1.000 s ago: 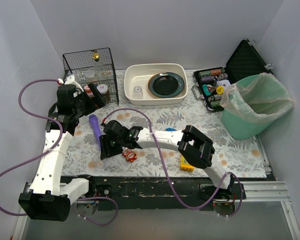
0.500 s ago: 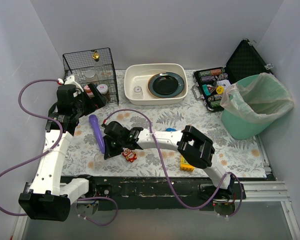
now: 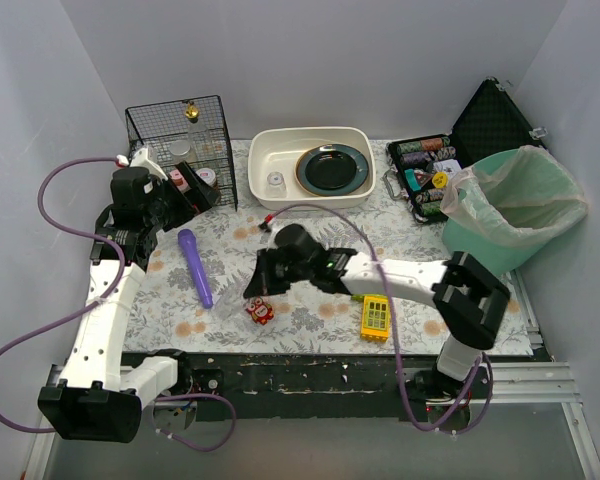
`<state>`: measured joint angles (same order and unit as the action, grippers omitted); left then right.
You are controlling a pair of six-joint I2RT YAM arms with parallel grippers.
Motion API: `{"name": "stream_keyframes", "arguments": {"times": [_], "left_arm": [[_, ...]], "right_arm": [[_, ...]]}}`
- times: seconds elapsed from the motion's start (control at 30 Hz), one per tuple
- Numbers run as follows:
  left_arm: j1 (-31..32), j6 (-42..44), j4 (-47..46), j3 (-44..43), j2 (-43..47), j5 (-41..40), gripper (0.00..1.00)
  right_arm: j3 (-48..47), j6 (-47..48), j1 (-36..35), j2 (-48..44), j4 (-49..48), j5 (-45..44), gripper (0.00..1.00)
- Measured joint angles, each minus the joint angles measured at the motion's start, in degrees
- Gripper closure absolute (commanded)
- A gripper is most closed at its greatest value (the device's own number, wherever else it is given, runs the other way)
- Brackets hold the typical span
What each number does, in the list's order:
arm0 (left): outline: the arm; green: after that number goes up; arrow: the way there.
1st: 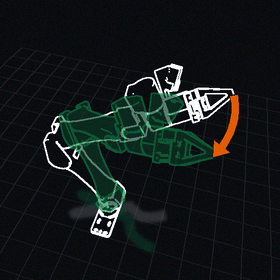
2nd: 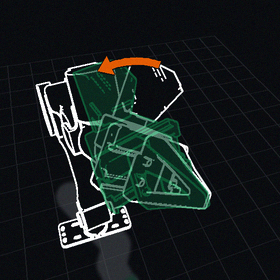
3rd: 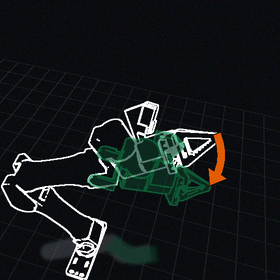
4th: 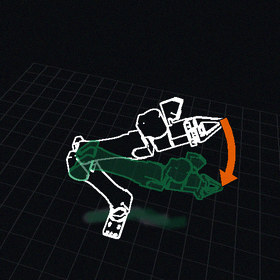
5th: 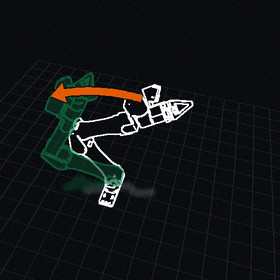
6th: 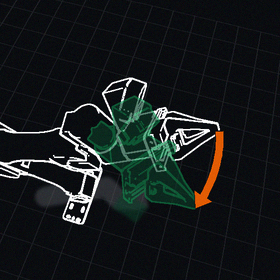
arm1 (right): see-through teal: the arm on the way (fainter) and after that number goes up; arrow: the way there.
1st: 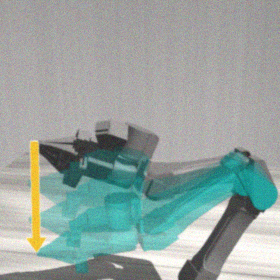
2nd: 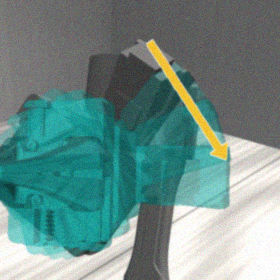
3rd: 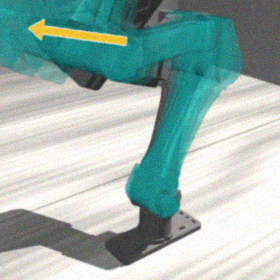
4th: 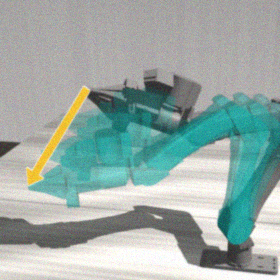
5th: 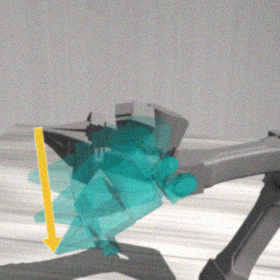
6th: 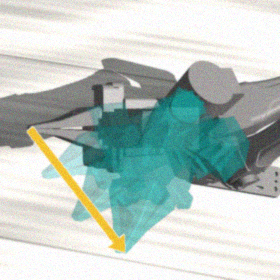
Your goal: Clear the kitchen counter
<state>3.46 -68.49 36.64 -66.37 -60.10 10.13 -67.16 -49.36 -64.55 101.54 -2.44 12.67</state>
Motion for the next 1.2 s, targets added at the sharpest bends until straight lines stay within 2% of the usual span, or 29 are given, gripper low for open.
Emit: {"name": "stream_keyframes", "arguments": {"times": [0.17, 0.4, 0.5, 0.63, 0.83, 1.0, 1.2], "left_arm": [[0.0, -8.5, -9.7, 4.1, 1.2, 10.4, 0.02], [0.0, -21.6, -22.6, 11.9, 1.7, 22.8, 0.02], [0.0, -27.2, -30.0, 14.7, 1.8, 27.2, 0.02], [0.8, -35.2, -40.7, 20.7, 2.2, 32.1, 0.02], [4.9, -42.1, -50.1, 24.2, 2.2, 35.3, 0.02], [8.3, -44.7, -60.3, 27.9, 2.3, 36.3, 0.02], [11.4, -46.0, -65.6, 29.7, 2.2, 36.4, 0.05]], "right_arm": [[7.3, -0.9, 9.5, -13.1, -6.1, 2.5, 0.99], [16.3, -3.0, 19.6, -29.7, -9.0, 4.7, 0.99], [18.9, -4.3, 23.4, -34.0, -9.8, 5.9, 0.99], [19.8, -6.1, 25.8, -36.1, -11.7, 7.9, 0.99], [22.3, -10.1, 28.1, -37.3, -17.7, 11.6, 0.99], [25.0, -13.5, 29.2, -37.3, -23.8, 14.2, 0.99], [25.3, -15.1, 29.4, -37.3, -27.6, 15.7, 0.99]]}}
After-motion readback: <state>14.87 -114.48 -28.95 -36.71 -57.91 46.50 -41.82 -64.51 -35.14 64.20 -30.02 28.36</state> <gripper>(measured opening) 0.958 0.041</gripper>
